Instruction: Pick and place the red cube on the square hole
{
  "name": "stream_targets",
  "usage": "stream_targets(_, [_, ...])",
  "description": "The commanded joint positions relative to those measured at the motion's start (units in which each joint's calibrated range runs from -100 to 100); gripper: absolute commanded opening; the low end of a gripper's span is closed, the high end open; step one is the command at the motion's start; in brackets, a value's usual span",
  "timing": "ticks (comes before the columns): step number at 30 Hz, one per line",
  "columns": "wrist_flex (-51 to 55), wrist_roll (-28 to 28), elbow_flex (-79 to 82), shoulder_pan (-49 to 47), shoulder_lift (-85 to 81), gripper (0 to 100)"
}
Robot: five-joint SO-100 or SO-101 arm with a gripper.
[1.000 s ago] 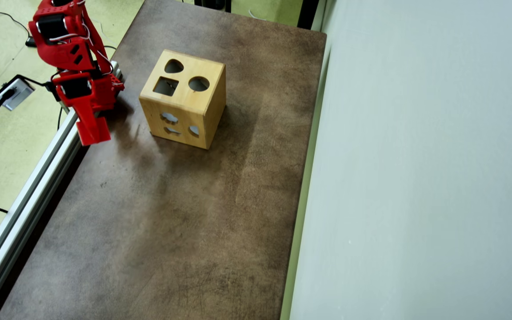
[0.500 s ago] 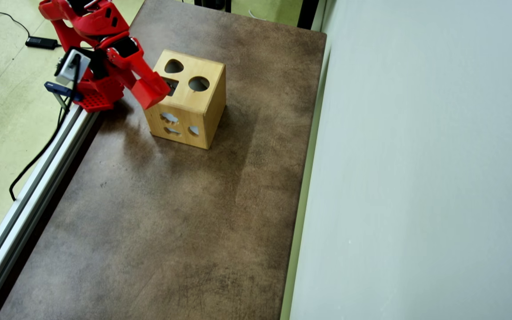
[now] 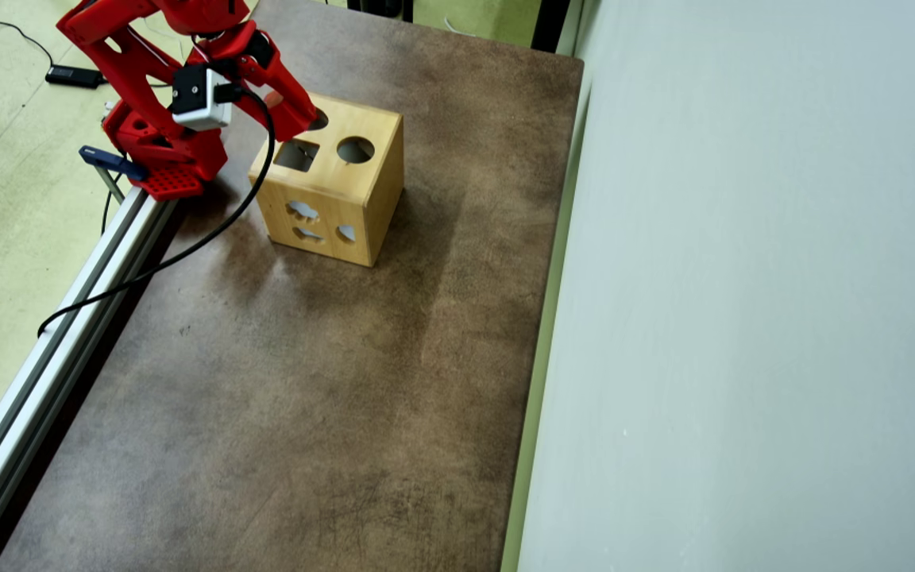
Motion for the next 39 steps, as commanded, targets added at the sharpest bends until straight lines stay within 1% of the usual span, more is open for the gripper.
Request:
stream_targets(1, [1.3, -3.8, -2.3, -0.3, 0.6, 7])
stream_targets(3, [2.4, -5.7, -2.3, -0.3, 2.0, 7])
stream_targets(6, [3.1, -6.7, -2.8, -0.3, 4.8, 7])
stream_targets(18, [3.2, -6.8, -2.4, -0.3, 11.4, 7])
stream_targets(33, [3.2, -6.3, -2.3, -0.6, 14.7, 7])
stream_targets(39, [3.2, -6.3, -2.5, -3.4, 14.7, 7])
